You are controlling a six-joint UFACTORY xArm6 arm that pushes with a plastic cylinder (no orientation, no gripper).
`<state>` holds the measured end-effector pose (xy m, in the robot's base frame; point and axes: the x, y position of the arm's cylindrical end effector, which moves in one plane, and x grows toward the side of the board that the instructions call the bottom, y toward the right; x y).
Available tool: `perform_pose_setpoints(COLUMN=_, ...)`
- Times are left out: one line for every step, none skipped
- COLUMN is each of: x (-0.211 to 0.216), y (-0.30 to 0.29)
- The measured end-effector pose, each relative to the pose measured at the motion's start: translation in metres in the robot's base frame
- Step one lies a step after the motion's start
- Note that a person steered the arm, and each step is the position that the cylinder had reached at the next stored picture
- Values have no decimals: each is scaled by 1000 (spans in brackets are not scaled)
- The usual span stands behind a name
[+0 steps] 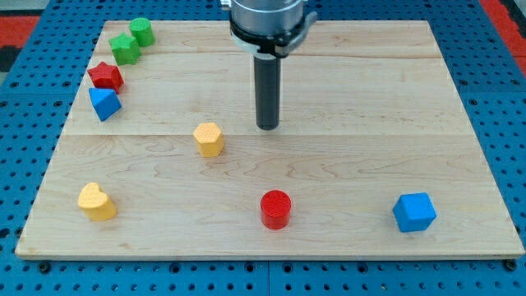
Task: Slide the yellow hexagon to the bottom of the blue triangle
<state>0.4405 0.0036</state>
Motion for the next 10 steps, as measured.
perform_pose_setpoints(x=15, y=-78)
perform_pose_setpoints(x=4, y=-171)
perform_pose_setpoints(x=6, y=-158)
perform_pose_setpoints(x=14, y=-139)
perform_pose_setpoints(x=41, y=-195)
perform_pose_setpoints(x=44, y=-220)
perform_pose_setpoints(x=40, y=-243)
perform_pose_setpoints(x=31, y=-245)
perform_pose_setpoints(x=26, y=-243)
perform_pose_setpoints(x=20, y=-243)
